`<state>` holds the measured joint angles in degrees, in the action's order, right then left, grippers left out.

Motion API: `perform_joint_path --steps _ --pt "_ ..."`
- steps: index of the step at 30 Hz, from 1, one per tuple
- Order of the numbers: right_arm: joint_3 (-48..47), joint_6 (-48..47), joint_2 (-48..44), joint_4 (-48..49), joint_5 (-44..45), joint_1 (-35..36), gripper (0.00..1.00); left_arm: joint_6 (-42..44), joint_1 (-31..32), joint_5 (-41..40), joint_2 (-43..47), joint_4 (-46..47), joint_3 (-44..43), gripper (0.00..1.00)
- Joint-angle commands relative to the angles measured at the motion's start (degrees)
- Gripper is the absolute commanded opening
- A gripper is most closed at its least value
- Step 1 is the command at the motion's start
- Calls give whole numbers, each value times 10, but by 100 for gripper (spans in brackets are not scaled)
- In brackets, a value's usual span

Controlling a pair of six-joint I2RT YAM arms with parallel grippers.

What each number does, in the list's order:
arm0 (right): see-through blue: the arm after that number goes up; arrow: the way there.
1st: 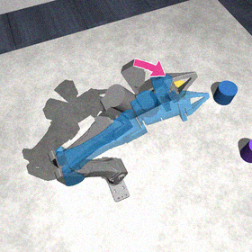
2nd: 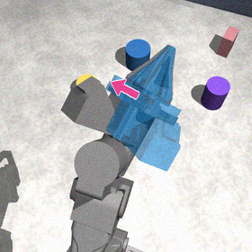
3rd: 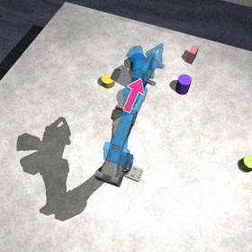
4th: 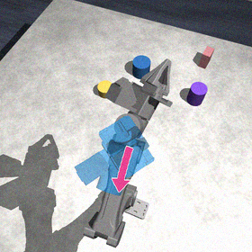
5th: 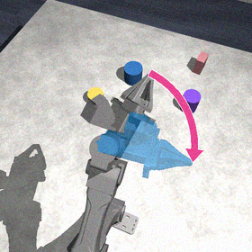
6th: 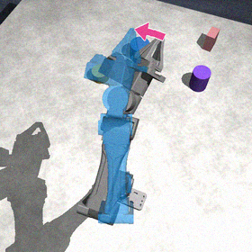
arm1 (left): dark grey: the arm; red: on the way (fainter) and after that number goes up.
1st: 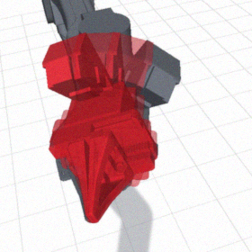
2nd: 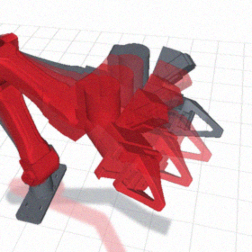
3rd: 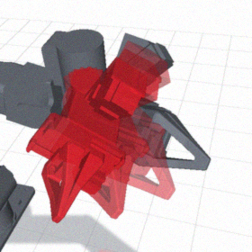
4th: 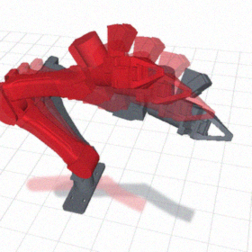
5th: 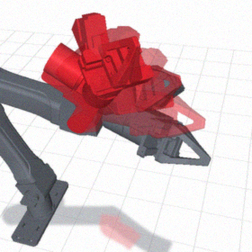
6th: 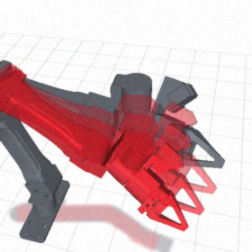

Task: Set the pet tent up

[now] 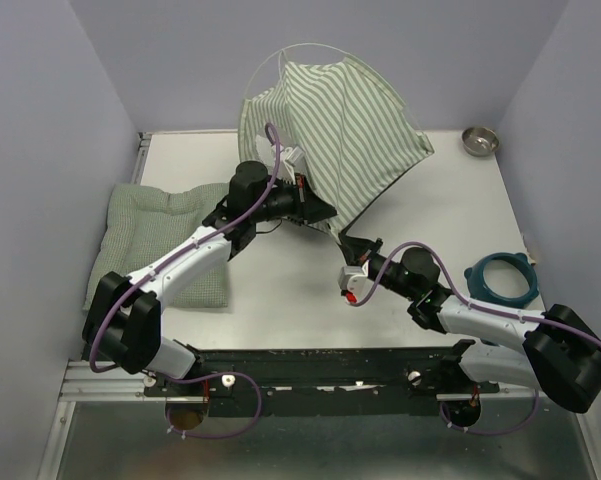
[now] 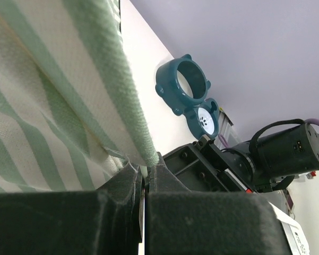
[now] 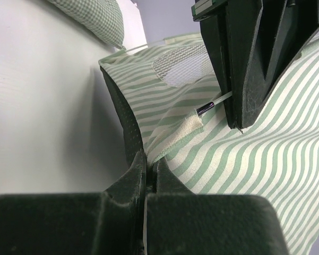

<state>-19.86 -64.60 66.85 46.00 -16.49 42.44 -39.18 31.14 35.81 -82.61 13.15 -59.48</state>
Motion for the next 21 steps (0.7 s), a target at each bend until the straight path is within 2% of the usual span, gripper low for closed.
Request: perform_joint_path --steps 1,13,21 --pt "6 4 2 -49 -59 12 1 20 -13 -58 11 43 0 0" --pt "-20 42 -4 -64 -58 14 1 17 10 -65 6 55 16 0" --pt "-48 137 -38 -127 -78 15 1 21 20 -74 3 67 28 0"
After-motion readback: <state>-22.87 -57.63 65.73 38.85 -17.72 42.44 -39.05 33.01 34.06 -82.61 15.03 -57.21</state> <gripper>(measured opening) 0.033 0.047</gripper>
